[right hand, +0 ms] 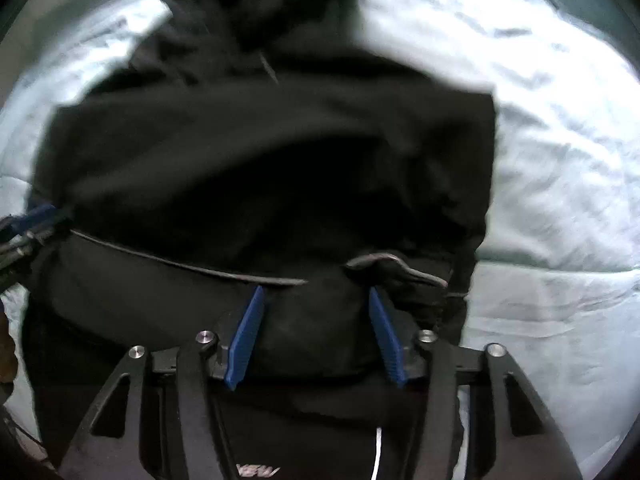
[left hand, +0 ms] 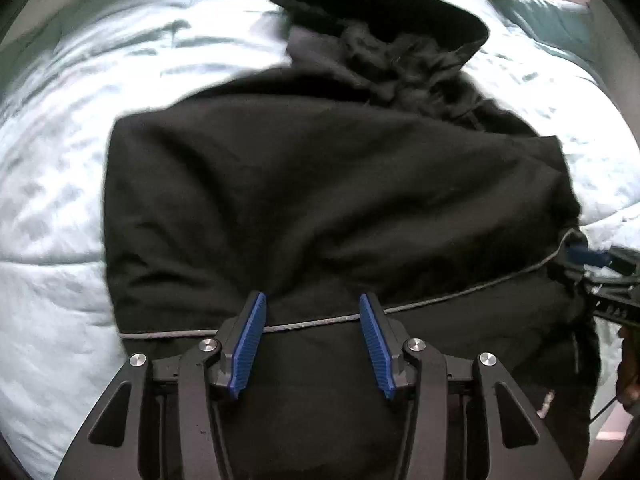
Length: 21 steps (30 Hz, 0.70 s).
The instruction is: Fold large clothes
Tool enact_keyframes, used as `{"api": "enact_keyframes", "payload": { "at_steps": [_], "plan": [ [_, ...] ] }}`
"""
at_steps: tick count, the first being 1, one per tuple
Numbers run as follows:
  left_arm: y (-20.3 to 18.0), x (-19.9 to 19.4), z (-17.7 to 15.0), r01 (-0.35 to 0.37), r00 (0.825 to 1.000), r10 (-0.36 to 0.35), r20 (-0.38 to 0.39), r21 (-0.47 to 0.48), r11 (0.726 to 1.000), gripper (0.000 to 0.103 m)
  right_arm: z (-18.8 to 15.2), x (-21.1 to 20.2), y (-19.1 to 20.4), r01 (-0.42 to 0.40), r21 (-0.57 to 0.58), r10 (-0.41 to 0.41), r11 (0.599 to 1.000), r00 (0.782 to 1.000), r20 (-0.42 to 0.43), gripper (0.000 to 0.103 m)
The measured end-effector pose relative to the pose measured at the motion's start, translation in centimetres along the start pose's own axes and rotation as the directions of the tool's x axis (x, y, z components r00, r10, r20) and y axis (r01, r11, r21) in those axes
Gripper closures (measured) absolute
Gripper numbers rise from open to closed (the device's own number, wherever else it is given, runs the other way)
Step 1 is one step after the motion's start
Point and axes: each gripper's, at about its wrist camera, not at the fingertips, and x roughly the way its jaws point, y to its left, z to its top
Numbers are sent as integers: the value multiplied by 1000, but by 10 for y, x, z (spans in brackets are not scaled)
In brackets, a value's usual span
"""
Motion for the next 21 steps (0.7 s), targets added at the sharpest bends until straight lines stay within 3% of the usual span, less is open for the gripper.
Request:
{"api": "enact_keyframes", "payload": {
  "at_steps": [7,11,16,19,21],
  "plan": [
    [5,-12,6,52,998,-52,22,-4,999,53,10,6,-11,-51,-9,51,999,998,-33,52],
    [7,-50,22,113,988,-113,109,7,994,53,17,-35,-27,-137,-12,137,990,990,24,51],
    [15,-82,82,106,966,-111,233,35,994,53,50,-88,-42,-183,35,174,983,971,164,49],
    [21,-76,132,52,959,-52,280,6,999,53,89,-98,-51,-203,94,177,975,957,232,49],
    [27,-66,162,65,953,-55,297,-25,998,53,125,-95,-57,-208,144,164,967,950,267,49]
  ]
}}
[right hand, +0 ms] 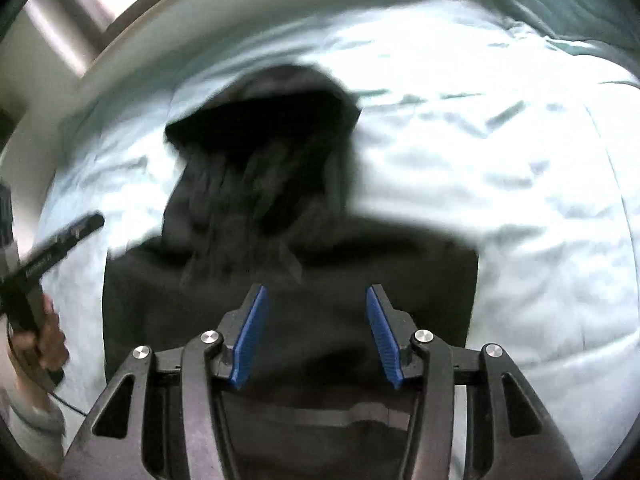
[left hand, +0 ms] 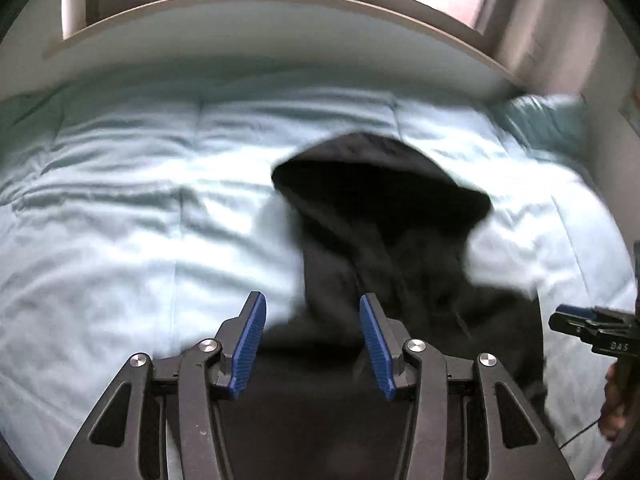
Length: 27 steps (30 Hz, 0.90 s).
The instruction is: Fold large clothes
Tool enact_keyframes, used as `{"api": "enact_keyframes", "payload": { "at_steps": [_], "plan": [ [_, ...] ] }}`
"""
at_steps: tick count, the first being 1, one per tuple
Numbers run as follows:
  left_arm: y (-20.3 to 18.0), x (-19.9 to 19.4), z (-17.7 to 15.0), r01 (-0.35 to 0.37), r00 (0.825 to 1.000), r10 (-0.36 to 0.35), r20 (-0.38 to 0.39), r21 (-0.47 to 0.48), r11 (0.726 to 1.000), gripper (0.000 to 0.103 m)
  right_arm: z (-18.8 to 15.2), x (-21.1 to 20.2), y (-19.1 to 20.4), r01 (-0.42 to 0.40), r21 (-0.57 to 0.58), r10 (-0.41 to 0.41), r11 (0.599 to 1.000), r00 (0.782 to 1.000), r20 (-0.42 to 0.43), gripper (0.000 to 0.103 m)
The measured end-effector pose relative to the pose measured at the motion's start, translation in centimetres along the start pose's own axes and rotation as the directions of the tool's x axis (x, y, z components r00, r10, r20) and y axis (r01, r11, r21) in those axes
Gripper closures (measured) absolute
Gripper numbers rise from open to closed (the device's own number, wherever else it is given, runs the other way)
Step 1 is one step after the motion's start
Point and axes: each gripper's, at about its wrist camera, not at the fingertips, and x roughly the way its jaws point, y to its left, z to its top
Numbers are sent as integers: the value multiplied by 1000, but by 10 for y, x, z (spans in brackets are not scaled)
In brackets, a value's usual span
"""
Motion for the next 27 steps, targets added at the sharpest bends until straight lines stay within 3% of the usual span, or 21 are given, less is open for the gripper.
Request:
{"api": "enact_keyframes", "payload": {
  "at_steps": [3,7,9,11,16,17,18,19,20,22,24,26,27],
  "plan": [
    [11,29,32,25,1000,-26,-6,-62,998,53,43,18,-2,-3,49,1,999,999,35,49],
    [13,66,56,26,999,-27,-18,-60,998,53,83,45,-5,-7,88,4,996,999,39,49],
    [16,84,64,-2,999,-1,-34,-65,998,53,96,62,-7,9,98,-12,995,999,34,49],
    [21,103,71,19,998,-24,-57,-89,996,53,103,76,-11,25,102,-28,995,999,33,49],
    [37,150,87,-11,997,-2,-81,-157,987,53,116,108,-21,3,145,-5,989,1000,17,46],
    [41,155,90,2,997,-15,-72,-184,983,56,118,115,-20,6,143,-8,990,1000,11,46],
    [45,156,91,14,998,-26,-59,-206,978,78,122,125,-18,10,130,-10,991,1000,-1,47],
    [50,153,92,39,998,-51,-41,-234,971,90,123,129,-17,13,121,-13,993,1000,-7,66],
    [58,149,92,74,996,-84,-27,-271,960,94,125,132,-17,18,106,-17,994,1000,-11,94],
    [68,122,84,130,991,-124,41,-324,937,94,126,129,-20,-4,101,4,995,1000,5,95],
    [69,92,73,159,987,-139,85,-308,938,93,119,104,-21,-75,75,68,994,994,89,96],
    [71,87,62,150,989,-141,54,-300,942,91,113,99,-15,-60,44,55,997,992,111,96],
    [74,98,57,138,990,-144,2,-293,946,91,110,106,-12,-38,27,35,999,995,98,96]
  ]
}}
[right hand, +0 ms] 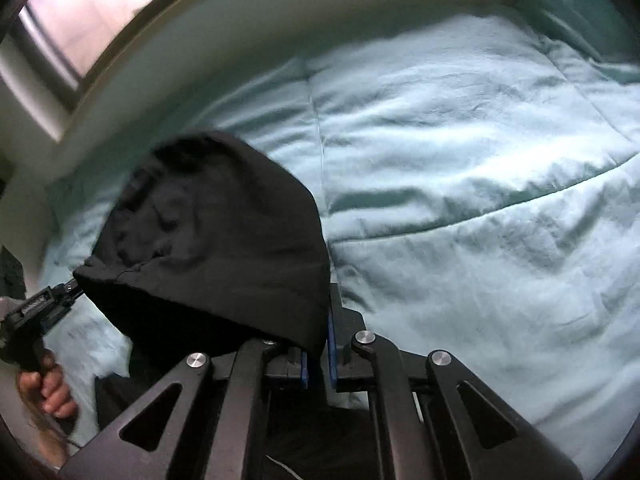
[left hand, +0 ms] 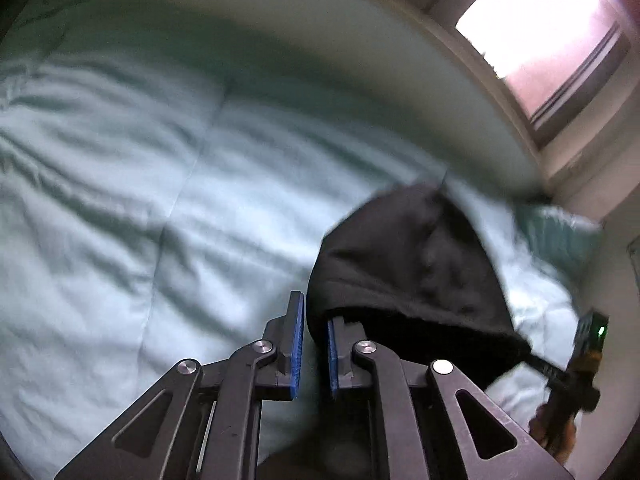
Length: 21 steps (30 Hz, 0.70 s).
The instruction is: Fold large clothes
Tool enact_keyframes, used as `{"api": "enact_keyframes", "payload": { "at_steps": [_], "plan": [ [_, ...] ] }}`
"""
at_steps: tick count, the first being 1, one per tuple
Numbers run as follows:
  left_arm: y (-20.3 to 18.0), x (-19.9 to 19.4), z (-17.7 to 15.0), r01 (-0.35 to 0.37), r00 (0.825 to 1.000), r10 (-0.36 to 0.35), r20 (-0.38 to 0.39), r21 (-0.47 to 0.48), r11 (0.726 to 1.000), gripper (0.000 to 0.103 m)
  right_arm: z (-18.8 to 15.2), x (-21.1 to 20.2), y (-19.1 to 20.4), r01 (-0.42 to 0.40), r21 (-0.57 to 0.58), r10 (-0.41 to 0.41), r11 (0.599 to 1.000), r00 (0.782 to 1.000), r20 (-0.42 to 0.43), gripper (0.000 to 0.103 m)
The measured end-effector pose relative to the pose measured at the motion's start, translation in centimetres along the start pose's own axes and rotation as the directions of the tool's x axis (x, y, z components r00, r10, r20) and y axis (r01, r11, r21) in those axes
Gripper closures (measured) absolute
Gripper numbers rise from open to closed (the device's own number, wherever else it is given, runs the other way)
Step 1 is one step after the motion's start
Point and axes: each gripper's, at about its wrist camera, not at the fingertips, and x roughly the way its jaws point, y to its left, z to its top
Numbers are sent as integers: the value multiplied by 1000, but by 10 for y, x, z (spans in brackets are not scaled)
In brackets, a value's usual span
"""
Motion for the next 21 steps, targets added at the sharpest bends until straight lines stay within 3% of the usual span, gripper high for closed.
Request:
{"api": "enact_keyframes", "payload": {
  "at_steps": [2,4,6,9,10,11,12,15,17,19,20,21],
  "plan": [
    [20,46,-6,-79,987,81,-140,18,997,86,-6,29,-3,26,-14,-27,1000,997,-73,96],
    [36,83,-14,-72,965,71,-252,5,997,81,-12,67,-15,37,3,-36,999,983,-181,96],
    [35,77,-16,-42,977,47,-209,28,999,81,-17,79,-21,21,20,-16,1000,976,-219,95],
    [26,45,-22,-14,984,29,-178,85,996,81,-14,57,-24,-1,25,6,1000,980,-197,89],
    [23,33,-25,-20,986,41,-163,128,992,81,-15,45,-24,-2,11,4,1000,983,-183,80],
    [21,24,-29,-39,986,64,-151,159,987,81,-16,37,-24,0,2,0,1000,985,-175,63],
    [18,10,-32,-64,987,91,-135,197,978,81,-17,24,-25,0,-6,-1,1000,987,-164,56],
    [7,-18,-26,-60,994,80,-76,235,970,81,-13,-18,-19,-6,-28,4,1000,999,-48,53],
    [-16,-36,-11,-11,1000,11,0,245,970,78,0,-36,-7,-10,-46,10,999,1000,18,50],
    [-40,-32,0,39,999,-46,23,259,965,56,21,-32,10,-37,-64,39,997,999,24,50],
    [-55,-22,6,55,998,-62,16,282,958,35,26,-26,23,-40,-71,42,997,999,21,50],
    [-60,-11,8,62,998,-65,-1,299,952,29,30,-16,33,-34,-91,35,995,999,12,50]
  ]
}}
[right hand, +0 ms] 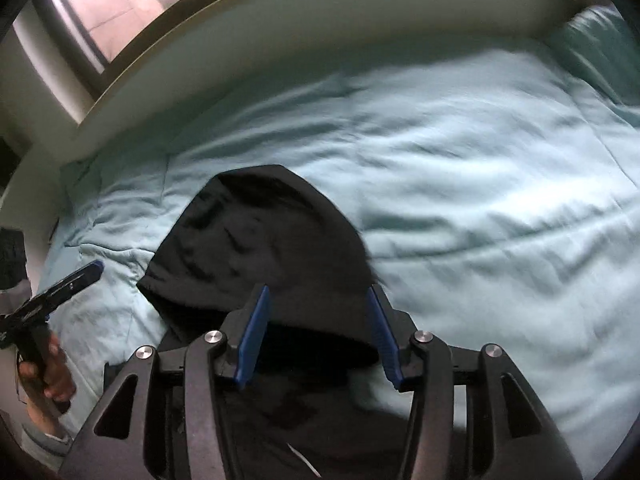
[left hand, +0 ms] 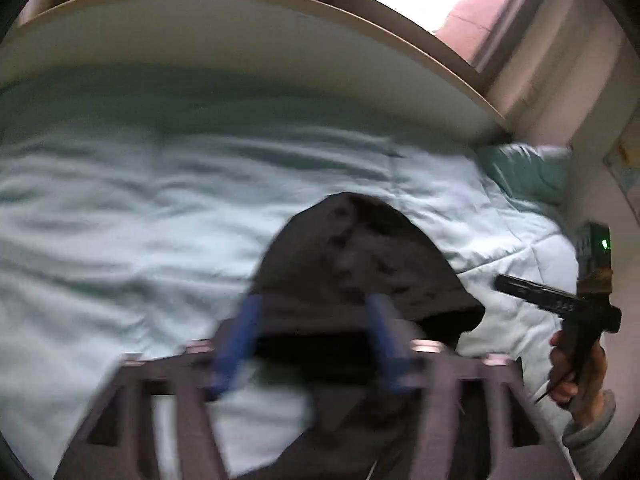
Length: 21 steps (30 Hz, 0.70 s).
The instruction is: Fold large clothes
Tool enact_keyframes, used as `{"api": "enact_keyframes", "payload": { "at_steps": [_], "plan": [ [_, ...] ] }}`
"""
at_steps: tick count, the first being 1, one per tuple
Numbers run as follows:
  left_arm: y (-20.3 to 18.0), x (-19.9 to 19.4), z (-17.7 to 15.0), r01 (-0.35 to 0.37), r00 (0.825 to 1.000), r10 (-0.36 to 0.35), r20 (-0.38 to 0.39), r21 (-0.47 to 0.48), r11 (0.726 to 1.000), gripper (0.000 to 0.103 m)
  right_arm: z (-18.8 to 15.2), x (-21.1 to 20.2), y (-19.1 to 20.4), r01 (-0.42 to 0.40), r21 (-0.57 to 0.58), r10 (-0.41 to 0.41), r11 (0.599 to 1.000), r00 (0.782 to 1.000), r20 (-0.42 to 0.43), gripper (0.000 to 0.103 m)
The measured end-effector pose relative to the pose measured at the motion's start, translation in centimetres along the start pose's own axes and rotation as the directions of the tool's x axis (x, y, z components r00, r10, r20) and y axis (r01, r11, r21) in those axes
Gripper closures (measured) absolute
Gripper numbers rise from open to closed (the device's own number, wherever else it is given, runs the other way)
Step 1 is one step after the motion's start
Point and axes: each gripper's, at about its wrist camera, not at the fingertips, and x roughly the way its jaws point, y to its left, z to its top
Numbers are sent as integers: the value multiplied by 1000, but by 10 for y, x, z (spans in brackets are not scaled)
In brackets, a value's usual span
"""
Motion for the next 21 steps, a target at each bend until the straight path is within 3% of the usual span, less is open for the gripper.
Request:
{"api": "enact_keyframes", "payload": {
  "at_steps": [2,4,6,10,14,21],
  "plan": [
    [-3,34,-1,5,997,-5,-82,-4,1000,29,4,29,11,22,-33,-24,999,999,-49,50],
    [7,71,-17,25,980,-35,-196,-52,998,30,-5,64,10,17,-31,-21,999,991,-135,50],
    [18,94,-36,8,971,-24,-236,-68,998,30,-26,85,5,14,-32,-20,999,981,-194,50],
    [16,107,-51,-26,972,21,-233,-20,999,30,-51,108,-8,10,-37,-17,999,980,-200,53],
    [8,102,-52,-51,976,54,-211,17,999,30,-48,108,-6,11,-47,-20,999,978,-207,53],
    [10,32,-27,-56,994,58,-88,16,998,30,-32,58,-15,-67,-65,53,996,978,-203,50]
  ]
}}
